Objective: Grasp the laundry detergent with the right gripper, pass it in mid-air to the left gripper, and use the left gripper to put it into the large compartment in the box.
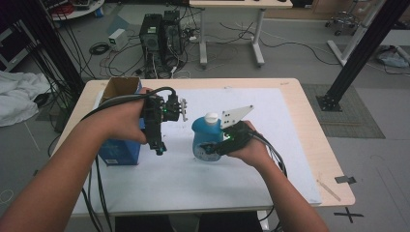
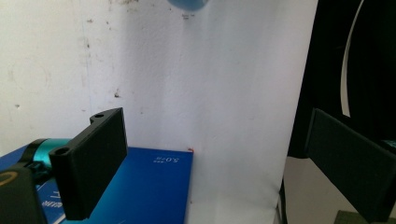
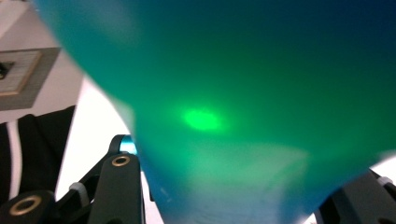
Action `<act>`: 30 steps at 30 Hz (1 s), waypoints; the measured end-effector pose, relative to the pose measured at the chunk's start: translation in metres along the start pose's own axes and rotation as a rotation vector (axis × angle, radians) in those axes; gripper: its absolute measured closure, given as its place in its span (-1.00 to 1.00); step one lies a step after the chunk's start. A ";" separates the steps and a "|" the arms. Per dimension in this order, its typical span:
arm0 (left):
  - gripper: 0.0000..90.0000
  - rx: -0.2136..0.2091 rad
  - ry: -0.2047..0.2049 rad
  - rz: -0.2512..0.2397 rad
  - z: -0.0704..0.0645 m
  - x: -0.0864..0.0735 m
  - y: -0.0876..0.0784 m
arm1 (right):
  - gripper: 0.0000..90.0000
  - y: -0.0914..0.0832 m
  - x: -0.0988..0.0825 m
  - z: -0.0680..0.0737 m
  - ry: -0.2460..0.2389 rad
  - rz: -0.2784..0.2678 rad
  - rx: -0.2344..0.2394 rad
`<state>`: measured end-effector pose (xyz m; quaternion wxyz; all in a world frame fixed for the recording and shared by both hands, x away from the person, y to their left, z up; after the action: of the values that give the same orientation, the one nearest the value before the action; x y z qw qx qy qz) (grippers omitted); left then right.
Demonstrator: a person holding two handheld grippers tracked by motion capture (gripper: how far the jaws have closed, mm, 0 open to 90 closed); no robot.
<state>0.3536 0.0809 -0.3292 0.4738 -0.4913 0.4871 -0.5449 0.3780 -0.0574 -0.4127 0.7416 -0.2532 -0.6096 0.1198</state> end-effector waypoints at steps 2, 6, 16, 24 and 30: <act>-0.87 -0.002 0.006 -0.003 -0.001 0.002 0.000 | 0.05 0.002 0.000 0.002 -0.005 0.000 0.010; -0.87 -0.006 0.014 -0.011 -0.004 0.004 0.002 | 0.05 0.015 0.000 0.013 -0.017 0.009 0.054; -0.87 -0.017 0.029 -0.016 -0.006 0.006 0.010 | 0.05 0.031 0.004 0.025 -0.034 0.017 0.099; -0.87 -0.019 0.038 -0.020 -0.008 0.010 0.011 | 0.05 0.046 0.009 0.034 -0.057 0.033 0.122; -0.87 -0.022 0.048 -0.013 -0.009 0.013 0.014 | 0.05 0.055 0.013 0.039 -0.073 0.037 0.133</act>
<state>0.3441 0.0671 -0.3422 0.4529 -0.4867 0.5009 -0.5541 0.3502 0.0042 -0.4248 0.7315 -0.2101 -0.6223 0.1830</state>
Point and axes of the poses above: each handheld gripper's, and its own axes: y roughly forward along the jaws, x roughly out of its top, z roughly to its left, the point moved 9 cm from there along y, roughly forward along the jaws, and after that the axes turned 9 degrees about y, right-handed, at the moved point
